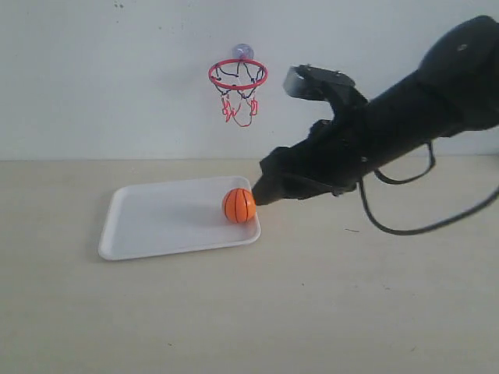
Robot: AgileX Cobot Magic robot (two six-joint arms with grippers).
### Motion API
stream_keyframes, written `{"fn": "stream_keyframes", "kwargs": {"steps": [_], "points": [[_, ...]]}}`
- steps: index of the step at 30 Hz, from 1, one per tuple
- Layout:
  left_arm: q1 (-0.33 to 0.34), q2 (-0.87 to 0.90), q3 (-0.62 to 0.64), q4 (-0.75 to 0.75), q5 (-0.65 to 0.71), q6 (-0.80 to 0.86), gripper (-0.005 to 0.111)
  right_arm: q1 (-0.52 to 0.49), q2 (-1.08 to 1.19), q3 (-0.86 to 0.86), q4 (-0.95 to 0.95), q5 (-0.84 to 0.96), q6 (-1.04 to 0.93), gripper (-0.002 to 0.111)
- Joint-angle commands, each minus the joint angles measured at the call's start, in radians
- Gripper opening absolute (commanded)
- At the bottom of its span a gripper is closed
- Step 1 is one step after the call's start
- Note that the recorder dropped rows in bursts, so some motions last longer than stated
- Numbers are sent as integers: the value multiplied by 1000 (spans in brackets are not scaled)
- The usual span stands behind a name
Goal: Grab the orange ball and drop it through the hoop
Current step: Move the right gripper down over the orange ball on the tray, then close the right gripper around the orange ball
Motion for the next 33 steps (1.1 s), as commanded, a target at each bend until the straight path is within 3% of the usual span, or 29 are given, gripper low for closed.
{"fn": "stream_keyframes", "kwargs": {"steps": [1, 14, 23, 33], "points": [[3, -3, 4, 1, -4, -6, 4, 11, 150, -163, -20, 1, 78, 74], [3, -3, 4, 1, -4, -6, 4, 13, 540, -602, -69, -22, 140, 74], [3, -3, 4, 1, -4, -6, 4, 71, 610, -624, -232, -179, 168, 74], [3, -3, 4, 1, -4, -6, 4, 81, 654, -624, -254, -218, 169, 74]]}}
